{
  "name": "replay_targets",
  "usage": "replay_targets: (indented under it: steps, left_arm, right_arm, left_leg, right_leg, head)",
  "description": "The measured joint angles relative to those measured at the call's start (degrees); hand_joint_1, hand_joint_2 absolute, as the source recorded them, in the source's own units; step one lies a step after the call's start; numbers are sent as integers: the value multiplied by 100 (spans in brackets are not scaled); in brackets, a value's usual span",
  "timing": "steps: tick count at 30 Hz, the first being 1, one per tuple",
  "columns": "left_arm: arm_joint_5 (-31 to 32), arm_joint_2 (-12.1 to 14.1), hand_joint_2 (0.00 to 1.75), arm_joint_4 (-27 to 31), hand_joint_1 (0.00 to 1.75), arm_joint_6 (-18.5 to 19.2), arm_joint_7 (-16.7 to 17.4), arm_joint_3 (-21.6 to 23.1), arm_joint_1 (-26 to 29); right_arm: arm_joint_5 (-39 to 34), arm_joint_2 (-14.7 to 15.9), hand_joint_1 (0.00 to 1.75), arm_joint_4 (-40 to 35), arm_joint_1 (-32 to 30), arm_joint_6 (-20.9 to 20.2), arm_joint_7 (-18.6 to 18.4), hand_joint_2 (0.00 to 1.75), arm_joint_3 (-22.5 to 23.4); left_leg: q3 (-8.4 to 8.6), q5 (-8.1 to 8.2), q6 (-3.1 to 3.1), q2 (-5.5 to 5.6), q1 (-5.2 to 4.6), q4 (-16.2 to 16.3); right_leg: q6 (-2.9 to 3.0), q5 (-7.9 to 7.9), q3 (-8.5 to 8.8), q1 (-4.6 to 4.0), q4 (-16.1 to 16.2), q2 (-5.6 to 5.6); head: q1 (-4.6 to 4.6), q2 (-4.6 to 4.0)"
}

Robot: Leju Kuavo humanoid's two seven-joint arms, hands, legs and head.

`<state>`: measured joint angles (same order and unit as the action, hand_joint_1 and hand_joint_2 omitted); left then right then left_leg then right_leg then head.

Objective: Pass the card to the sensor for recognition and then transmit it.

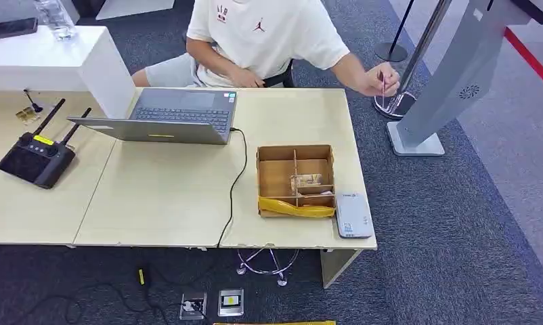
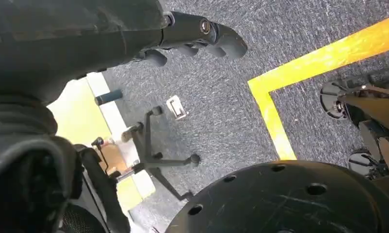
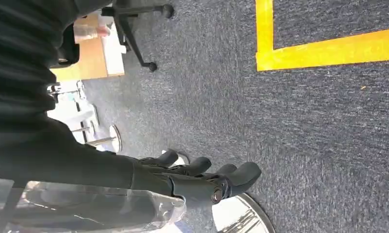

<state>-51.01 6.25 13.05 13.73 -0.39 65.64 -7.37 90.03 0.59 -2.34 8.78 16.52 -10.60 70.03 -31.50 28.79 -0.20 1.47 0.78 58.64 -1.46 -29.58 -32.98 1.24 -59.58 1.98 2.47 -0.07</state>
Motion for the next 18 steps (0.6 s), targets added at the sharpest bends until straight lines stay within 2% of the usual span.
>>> replay_targets:
  steps: [3,6,8,10,13,16,18]
  left_arm:
    - [-7,2,0,0,0,0,0,0,0]
    - [-79,7,0,-2,0,0,0,0,0]
    - [-122,7,0,-2,0,0,0,2,0]
    - [-131,7,0,-2,0,0,-2,2,0]
    - [-171,11,0,-2,0,0,-79,4,0]
    - [-232,37,0,-2,0,0,-236,4,-1]
    - [-253,61,0,-4,0,0,-315,2,-2]
  right_arm:
    - [0,0,0,0,0,61,2,175,0]
    - [-311,2,0,-2,2,580,316,175,15]
    - [-947,41,0,-9,17,1068,916,175,155]
    - [-1596,142,0,-9,51,1337,1638,175,399]
    - [-2844,389,0,-13,208,1392,2511,175,758]
    - [-4268,810,0,-105,588,1346,3505,175,992]
    - [-4444,1265,0,-107,969,1353,3930,175,1095]
  left_leg:
    - [0,0,0,0,0,0]
    - [0,0,0,0,0,0]
    - [0,0,0,0,-1,0]
    - [-1,0,0,0,-3,0]
    - [-1,0,0,0,-7,0]
    - [-1,-4,6,-7,-21,1]
    - [2,-8,13,-24,-33,2]
  right_leg:
    - [0,0,0,0,0,0]
    - [0,0,0,0,0,0]
    - [0,0,0,1,0,0]
    - [0,0,1,3,0,0]
    - [-2,2,1,8,0,1]
    - [-11,11,-1,22,0,8]
    - [-17,18,-7,33,0,16]
  head:
    - [0,0]
    - [-2,0]
    - [0,0]
    - [0,0]
    - [0,0]
    - [-4,0]
    - [-4,0]
